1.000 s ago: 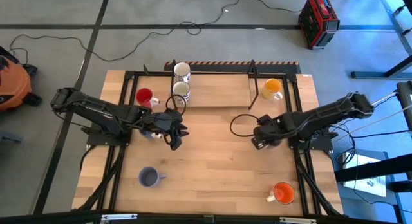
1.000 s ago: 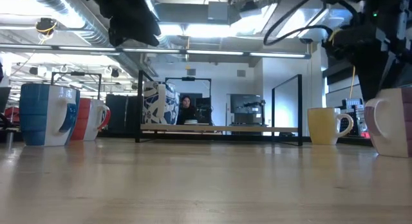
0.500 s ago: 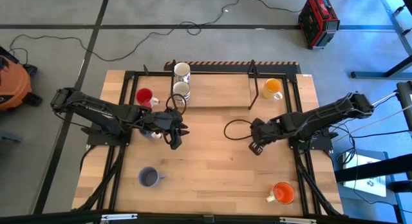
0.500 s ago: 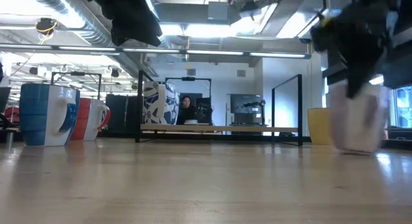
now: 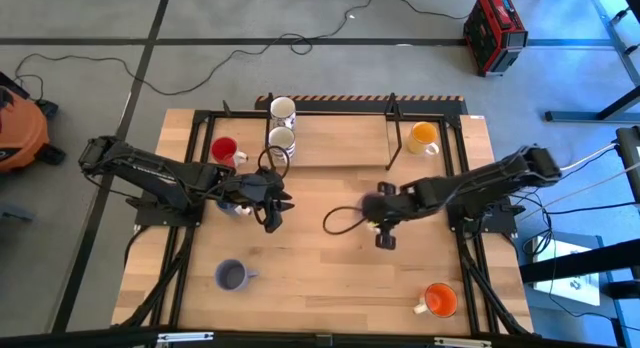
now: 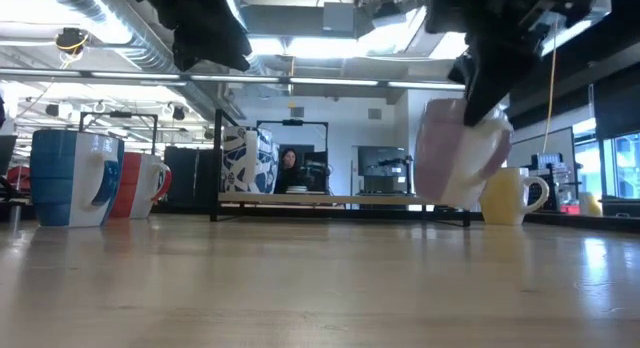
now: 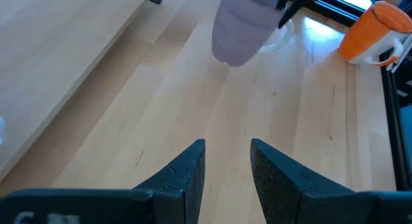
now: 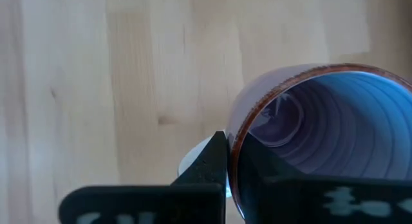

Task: Place coffee mugs
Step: Put the right purple mug on the shelf

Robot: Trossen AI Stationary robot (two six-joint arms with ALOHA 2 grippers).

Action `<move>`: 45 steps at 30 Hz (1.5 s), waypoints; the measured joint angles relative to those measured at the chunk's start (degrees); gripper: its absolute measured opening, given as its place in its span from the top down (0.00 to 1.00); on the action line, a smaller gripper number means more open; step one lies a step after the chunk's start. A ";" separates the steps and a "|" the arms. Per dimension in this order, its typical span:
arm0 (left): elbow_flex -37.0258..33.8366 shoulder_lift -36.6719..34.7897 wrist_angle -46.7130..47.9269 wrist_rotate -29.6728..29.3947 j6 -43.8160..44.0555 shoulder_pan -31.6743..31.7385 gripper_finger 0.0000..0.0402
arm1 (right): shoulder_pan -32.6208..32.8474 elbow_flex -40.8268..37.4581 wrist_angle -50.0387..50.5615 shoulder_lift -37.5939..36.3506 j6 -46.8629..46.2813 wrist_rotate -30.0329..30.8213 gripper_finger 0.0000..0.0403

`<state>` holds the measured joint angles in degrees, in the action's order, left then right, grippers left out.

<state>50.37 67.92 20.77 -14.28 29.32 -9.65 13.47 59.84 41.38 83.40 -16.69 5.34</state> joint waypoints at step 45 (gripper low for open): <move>0.02 -0.02 -0.34 0.35 0.02 -0.02 0.71 | 8.53 19.30 18.60 5.46 -14.84 4.57 0.67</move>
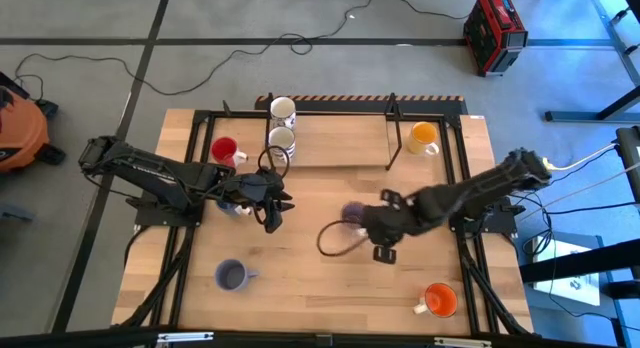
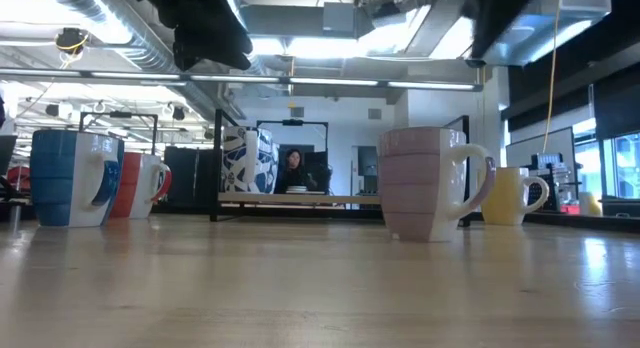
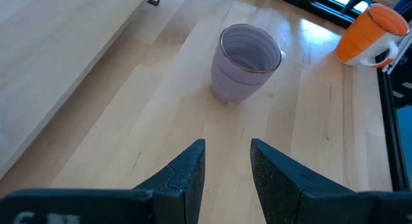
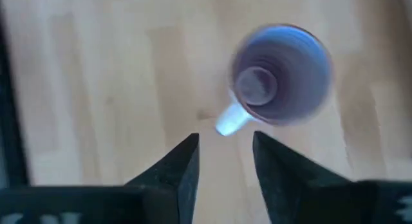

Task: Place coffee mugs
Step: Put the right purple mug on the shelf

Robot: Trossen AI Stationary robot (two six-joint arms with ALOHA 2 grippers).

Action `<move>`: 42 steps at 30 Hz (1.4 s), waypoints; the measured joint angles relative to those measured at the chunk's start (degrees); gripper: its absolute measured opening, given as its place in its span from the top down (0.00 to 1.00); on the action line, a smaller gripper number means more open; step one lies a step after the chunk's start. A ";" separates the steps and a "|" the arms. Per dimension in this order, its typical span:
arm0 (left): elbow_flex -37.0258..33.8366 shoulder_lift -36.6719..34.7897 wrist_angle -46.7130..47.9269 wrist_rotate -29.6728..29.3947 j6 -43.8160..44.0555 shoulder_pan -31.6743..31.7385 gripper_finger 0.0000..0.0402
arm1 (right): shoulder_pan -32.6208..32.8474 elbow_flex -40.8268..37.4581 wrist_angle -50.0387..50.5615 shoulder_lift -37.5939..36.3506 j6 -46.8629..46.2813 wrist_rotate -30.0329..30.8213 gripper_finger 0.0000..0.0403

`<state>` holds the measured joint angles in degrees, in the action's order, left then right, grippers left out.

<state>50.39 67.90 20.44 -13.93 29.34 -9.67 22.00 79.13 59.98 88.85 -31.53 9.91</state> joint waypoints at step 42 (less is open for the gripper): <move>0.00 0.00 -0.80 0.12 -1.44 2.33 0.71 | 16.82 -32.00 -43.51 9.19 -40.04 43.98 0.50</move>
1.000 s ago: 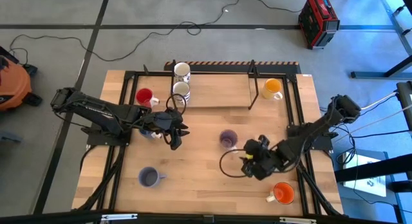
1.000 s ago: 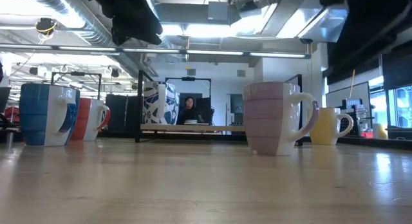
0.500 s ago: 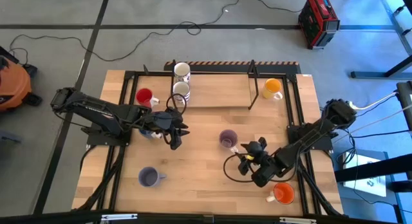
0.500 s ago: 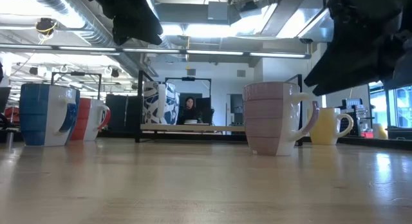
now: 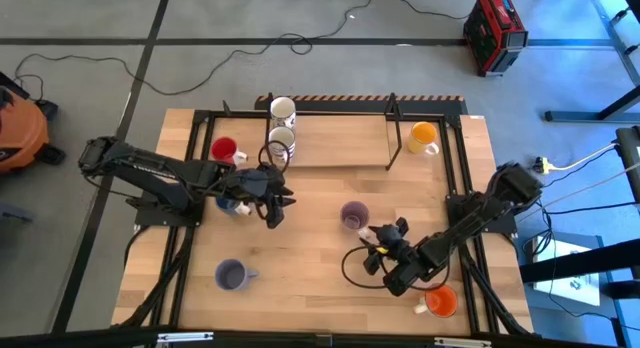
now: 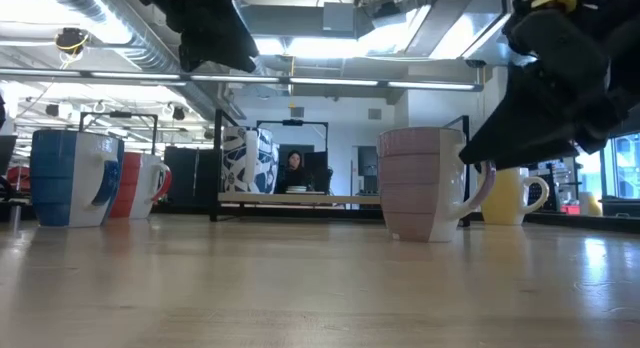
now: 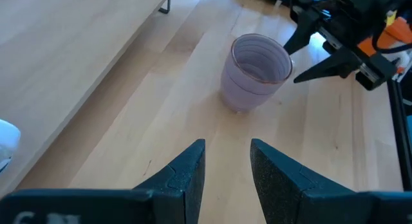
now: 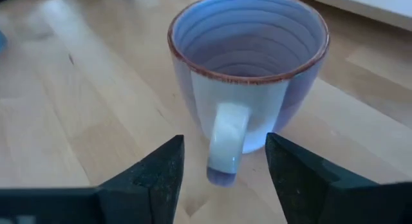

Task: Place coffee mugs
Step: Put the right purple mug on the shelf

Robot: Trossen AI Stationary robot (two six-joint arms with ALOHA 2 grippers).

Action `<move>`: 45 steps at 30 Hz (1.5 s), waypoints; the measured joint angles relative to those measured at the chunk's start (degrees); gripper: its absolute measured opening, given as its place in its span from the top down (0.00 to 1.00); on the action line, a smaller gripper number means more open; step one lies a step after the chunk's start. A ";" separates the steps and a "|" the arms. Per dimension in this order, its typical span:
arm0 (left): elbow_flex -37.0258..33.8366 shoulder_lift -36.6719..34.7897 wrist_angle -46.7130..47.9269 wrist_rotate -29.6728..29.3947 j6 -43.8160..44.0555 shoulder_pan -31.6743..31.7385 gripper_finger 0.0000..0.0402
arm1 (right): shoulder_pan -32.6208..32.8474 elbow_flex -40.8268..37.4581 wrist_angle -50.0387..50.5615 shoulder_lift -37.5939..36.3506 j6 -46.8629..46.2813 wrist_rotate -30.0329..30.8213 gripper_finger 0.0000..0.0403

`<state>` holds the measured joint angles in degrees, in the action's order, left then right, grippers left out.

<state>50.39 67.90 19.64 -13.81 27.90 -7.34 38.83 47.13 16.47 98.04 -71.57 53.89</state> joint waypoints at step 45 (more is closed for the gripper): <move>0.48 -26.12 17.79 3.34 -11.08 0.97 0.71 | -28.77 28.95 8.28 -1.18 24.71 -4.38 0.92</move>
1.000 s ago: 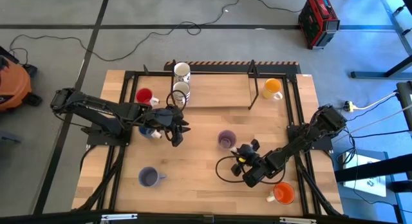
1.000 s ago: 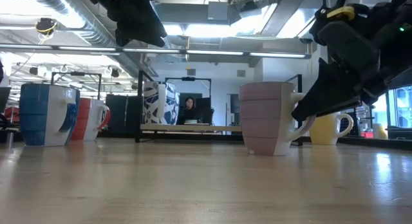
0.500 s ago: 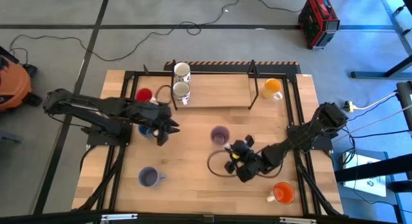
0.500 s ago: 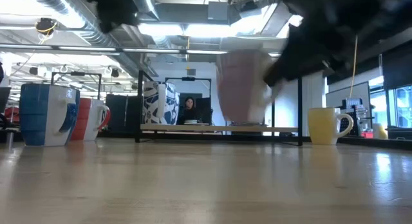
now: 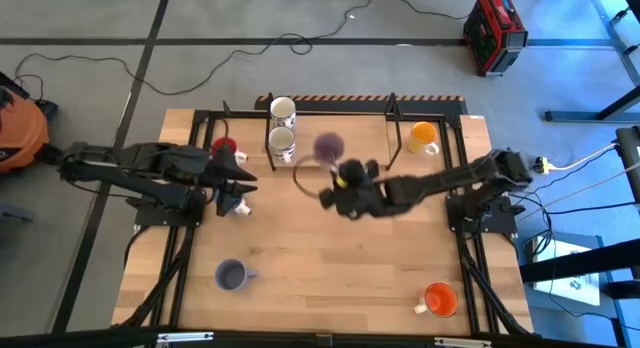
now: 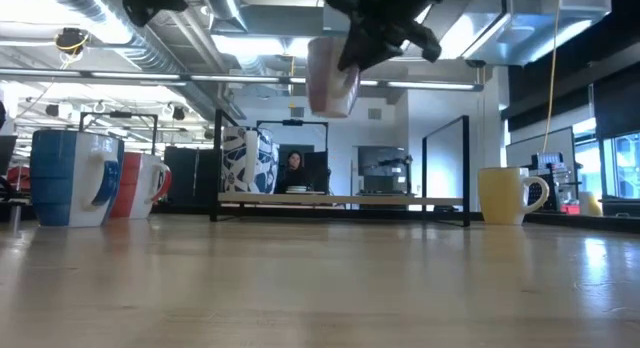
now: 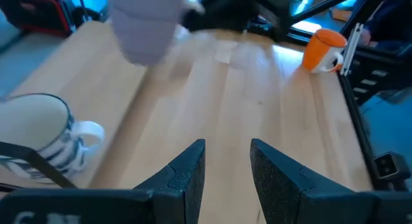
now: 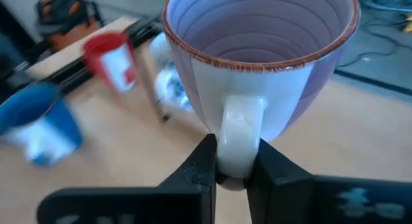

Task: Place coffee mugs
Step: Put the right purple mug on the shelf

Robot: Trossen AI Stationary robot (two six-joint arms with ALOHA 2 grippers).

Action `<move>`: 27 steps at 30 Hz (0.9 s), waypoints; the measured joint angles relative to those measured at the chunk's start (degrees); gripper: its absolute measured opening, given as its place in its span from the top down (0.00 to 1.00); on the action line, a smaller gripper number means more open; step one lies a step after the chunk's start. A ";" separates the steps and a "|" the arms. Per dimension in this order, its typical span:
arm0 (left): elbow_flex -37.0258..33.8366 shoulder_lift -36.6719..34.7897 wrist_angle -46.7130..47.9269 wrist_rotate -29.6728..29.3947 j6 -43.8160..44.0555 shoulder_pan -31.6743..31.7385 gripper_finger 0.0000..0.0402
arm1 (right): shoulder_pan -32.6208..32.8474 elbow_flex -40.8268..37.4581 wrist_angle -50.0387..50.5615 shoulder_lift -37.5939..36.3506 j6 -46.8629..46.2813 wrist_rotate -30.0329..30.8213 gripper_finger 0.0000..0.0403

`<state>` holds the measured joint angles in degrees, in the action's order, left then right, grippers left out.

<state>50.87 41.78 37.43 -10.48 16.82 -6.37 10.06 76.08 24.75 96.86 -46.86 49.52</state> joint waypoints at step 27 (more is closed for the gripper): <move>-0.02 -2.34 0.65 -5.59 -5.90 -0.04 0.71 | -22.64 15.03 -7.44 17.15 9.74 -12.36 0.92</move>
<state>50.85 39.43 38.08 -16.06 10.92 -6.42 -12.58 91.11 17.31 114.01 -37.12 37.15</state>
